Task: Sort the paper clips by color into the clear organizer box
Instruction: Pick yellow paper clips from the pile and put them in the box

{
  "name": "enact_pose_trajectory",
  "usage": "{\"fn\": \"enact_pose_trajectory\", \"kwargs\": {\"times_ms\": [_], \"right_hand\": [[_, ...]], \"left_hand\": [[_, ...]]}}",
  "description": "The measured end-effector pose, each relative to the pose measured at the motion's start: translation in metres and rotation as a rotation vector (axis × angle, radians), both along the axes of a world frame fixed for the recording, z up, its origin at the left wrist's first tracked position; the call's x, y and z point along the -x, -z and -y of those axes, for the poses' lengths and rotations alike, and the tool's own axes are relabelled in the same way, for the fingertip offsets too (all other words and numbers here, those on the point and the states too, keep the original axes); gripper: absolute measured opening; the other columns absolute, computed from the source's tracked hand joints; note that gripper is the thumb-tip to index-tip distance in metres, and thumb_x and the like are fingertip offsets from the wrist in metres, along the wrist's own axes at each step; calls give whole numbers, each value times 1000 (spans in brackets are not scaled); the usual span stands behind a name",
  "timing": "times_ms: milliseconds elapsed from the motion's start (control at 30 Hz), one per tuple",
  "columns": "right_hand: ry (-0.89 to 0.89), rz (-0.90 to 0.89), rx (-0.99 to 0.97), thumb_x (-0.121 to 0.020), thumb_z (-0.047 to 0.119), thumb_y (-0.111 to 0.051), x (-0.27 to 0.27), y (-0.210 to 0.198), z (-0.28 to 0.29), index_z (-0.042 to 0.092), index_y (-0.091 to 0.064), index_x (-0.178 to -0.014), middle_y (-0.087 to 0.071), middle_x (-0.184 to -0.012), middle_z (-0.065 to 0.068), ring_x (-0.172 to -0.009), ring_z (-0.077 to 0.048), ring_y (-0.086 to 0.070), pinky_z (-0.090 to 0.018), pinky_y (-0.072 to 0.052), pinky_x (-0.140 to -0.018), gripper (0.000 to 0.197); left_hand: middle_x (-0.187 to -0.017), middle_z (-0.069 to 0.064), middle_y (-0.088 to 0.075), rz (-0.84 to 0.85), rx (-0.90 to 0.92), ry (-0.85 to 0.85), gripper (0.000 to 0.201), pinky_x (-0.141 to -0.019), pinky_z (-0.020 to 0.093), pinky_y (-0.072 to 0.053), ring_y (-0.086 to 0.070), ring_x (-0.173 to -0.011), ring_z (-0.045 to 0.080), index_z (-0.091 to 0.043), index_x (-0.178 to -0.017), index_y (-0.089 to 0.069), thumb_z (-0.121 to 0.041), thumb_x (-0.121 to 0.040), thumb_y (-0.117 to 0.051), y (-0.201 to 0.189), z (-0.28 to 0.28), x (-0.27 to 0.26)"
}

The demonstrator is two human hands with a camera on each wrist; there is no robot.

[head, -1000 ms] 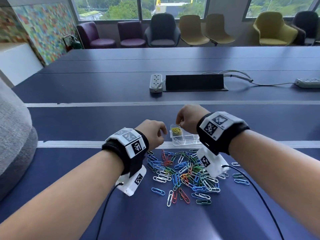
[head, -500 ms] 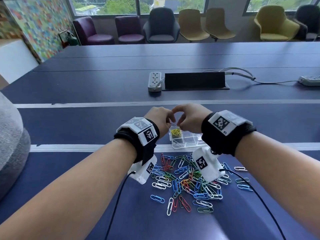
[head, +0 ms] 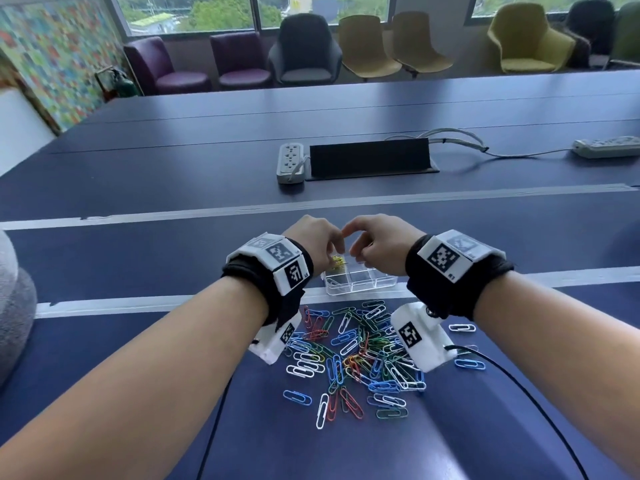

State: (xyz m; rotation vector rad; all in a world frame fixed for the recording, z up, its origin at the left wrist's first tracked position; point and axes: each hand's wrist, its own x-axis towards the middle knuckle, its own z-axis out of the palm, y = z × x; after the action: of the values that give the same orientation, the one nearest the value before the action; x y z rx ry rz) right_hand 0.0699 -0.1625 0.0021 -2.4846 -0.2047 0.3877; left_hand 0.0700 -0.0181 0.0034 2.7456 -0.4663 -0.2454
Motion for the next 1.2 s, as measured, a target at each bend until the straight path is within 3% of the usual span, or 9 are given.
{"fn": "enact_pose_trajectory", "kwargs": {"times_ms": [200, 333, 433, 533, 667, 867, 1000, 1100, 1200], "right_hand": [[-38, 71, 66, -82, 0, -43, 11, -5, -2, 25, -63, -90, -68, -90, 3, -95, -18, -65, -33, -54, -90, 33], [-82, 100, 195, -82, -2, -46, 15, -3, -7, 18, -73, -103, -71, -110, -4, -102, -21, -65, -33, -52, -94, 39], [-129, 103, 299, -84, 3, -49, 15, 2, -13, 17, -70, -110, -68, -111, -9, -99, -26, -64, -29, -52, -86, 36], [-161, 75, 347, -86, 7, -50, 15, 5, -14, 19, -67, -116, -66, -114, -10, -102, -28, -62, -32, -52, -88, 37], [-161, 109, 297, -86, 1, -45, 16, -2, -8, 21, -67, -117, -64, -122, -7, -110, -24, -60, -34, -49, -98, 43], [-222, 150, 313, -86, 2, -43, 20, -1, -12, 24, -65, -118, -62, -123, -7, -113, -24, -58, -30, -46, -98, 45], [-224, 253, 246, -87, 1, -43, 26, -7, -9, 21, -65, -119, -65, -120, -4, -111, -20, -58, -22, -41, -93, 44], [-265, 349, 217, -86, 4, -48, 36, -12, -5, 20, -70, -110, -69, -109, -4, -101, -20, -62, -22, -44, -90, 36], [-407, 274, 299, -86, 7, -51, 54, -15, -1, 21, -74, -102, -73, -99, 1, -91, -15, -65, -18, -44, -82, 31]], "left_hand": [[-92, 6, -73, -23, 80, -76, 16, -72, 19, -45, -62, -80, 15, -14, -90, -74, -4, -79, -66, 9, -4, -2], [-89, 7, -73, -10, 134, -91, 13, -71, 19, -44, -58, -74, 11, -12, -87, -72, -4, -79, -66, 12, -2, -2], [-89, 6, -73, 28, 126, -81, 15, -68, 18, -43, -57, -72, 11, -12, -88, -71, -2, -79, -63, 12, 0, -1], [-90, 7, -73, 14, 161, -64, 14, -66, 18, -45, -58, -72, 11, -10, -91, -71, -3, -79, -67, 9, -2, 2], [-90, 7, -74, 16, 191, -66, 22, -79, 25, -53, -65, -75, 16, -11, -95, -70, 3, -80, -64, 10, -10, 6], [-95, 4, -72, 84, 6, -39, 19, -85, 34, -53, -65, -90, 22, -18, -90, -75, -9, -84, -59, 14, -11, 9], [-112, 6, -65, 88, -49, 8, 23, -90, 31, -45, -59, -102, 23, -15, -107, -71, -18, -89, -57, 9, -13, 14], [-109, 4, -63, 121, 35, 40, 25, -82, 25, -42, -53, -85, 16, -16, -112, -67, -21, -89, -59, 1, -17, 23], [-95, 3, -65, 120, 45, 88, 15, -74, 21, -40, -50, -74, 12, -15, -98, -70, -20, -87, -62, -7, -23, 37]]}}
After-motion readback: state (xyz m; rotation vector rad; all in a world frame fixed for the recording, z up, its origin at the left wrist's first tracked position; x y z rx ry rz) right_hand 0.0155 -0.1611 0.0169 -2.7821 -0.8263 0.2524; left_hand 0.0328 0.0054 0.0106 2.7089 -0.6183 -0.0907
